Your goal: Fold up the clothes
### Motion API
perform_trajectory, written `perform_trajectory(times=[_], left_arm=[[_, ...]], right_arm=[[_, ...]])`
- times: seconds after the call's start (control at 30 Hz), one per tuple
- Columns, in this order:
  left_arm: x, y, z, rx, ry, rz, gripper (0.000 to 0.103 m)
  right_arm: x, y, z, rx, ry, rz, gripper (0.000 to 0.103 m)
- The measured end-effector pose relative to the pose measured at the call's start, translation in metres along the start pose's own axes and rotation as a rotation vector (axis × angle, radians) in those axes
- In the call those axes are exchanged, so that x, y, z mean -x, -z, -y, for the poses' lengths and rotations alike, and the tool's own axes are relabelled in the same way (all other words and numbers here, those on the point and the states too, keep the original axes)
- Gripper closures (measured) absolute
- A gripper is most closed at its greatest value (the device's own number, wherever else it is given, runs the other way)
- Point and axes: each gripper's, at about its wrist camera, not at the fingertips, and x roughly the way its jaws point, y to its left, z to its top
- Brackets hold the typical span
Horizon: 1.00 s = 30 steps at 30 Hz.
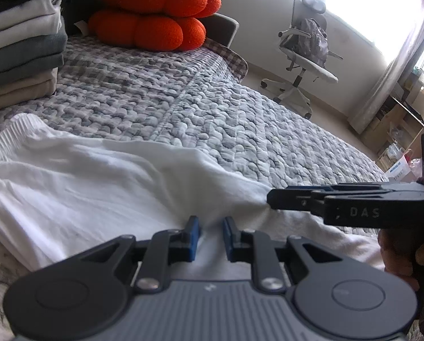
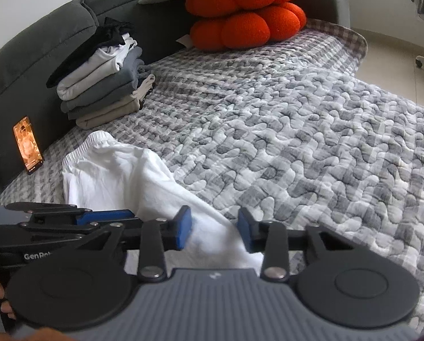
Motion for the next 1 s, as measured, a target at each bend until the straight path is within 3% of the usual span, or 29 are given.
perform_trajectory(times=[0.27,0.63,1.0], left_arm=[[-0.002,0.000,0.000,0.005,0.002,0.005,0.084],[-0.002,0.000,-0.004,0.036,0.015,0.009,0.084],[0.000,0.001,-0.015,0.120,0.053,0.029,0.084]], right_arm=[[-0.001,-0.001,-0.011,0.031,-0.015,0.003,0.097],[0.016,0.003,-0.029,0.102,-0.055,0.043,0.099],[0.010,0.010,-0.041,0.140,-0.121,-0.022,0.099]])
